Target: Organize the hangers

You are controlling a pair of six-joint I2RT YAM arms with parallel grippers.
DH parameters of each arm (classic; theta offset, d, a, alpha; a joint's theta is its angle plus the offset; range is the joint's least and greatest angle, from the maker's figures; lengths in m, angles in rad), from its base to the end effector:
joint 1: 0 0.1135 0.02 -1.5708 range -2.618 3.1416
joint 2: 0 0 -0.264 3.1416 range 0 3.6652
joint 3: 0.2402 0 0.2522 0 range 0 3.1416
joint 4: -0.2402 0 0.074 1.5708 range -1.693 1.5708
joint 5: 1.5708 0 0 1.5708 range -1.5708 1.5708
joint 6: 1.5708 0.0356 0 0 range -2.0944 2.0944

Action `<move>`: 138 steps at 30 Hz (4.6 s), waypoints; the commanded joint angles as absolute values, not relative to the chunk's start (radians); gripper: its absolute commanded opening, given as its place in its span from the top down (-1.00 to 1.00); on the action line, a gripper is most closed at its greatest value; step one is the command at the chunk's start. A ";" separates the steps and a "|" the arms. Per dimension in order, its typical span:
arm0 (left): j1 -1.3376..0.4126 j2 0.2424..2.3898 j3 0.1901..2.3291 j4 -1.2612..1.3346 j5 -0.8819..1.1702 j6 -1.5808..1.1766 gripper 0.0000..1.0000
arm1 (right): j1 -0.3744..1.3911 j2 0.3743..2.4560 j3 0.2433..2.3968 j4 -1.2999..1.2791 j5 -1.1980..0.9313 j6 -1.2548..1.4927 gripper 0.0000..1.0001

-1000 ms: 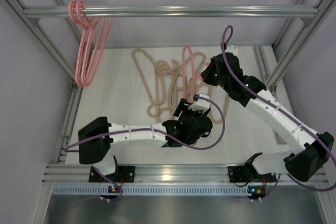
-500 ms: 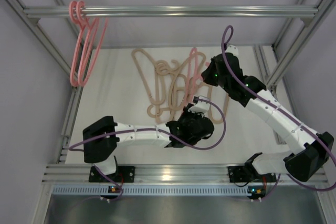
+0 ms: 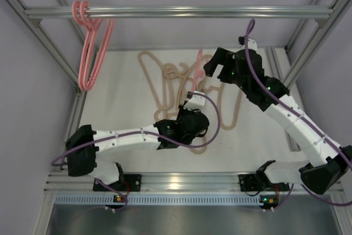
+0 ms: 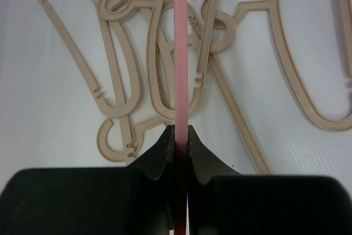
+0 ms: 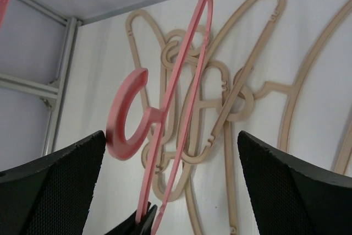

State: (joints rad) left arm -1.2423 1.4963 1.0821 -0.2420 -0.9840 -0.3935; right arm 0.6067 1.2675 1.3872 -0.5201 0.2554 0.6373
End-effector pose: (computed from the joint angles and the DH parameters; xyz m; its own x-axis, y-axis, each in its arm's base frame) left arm 0.1323 -0.2962 0.2759 -0.3011 0.2254 -0.9266 0.2120 0.9632 0.1654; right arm 0.2327 0.1506 0.4120 -0.4719 0.3733 -0.7987 -0.0992 0.8777 0.4688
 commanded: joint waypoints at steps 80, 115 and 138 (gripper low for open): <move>-0.115 1.514 2.108 -1.284 -0.245 -0.206 1.00 | 0.456 0.940 1.014 -0.307 -0.077 0.462 -0.99; -0.535 1.250 1.408 -0.559 -0.057 -0.541 -0.96 | 0.460 1.273 0.841 -0.055 -0.103 0.416 -0.94; -0.591 1.807 1.178 0.047 -0.110 -0.610 -0.44 | 0.459 1.177 0.750 -0.055 -0.118 0.390 -0.95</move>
State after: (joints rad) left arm -0.6178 1.7977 1.2003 -0.0925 -0.0990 -0.6003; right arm 0.4679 1.2098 0.7586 -0.1173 -0.1028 0.4015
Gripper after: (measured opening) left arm 0.726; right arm 0.974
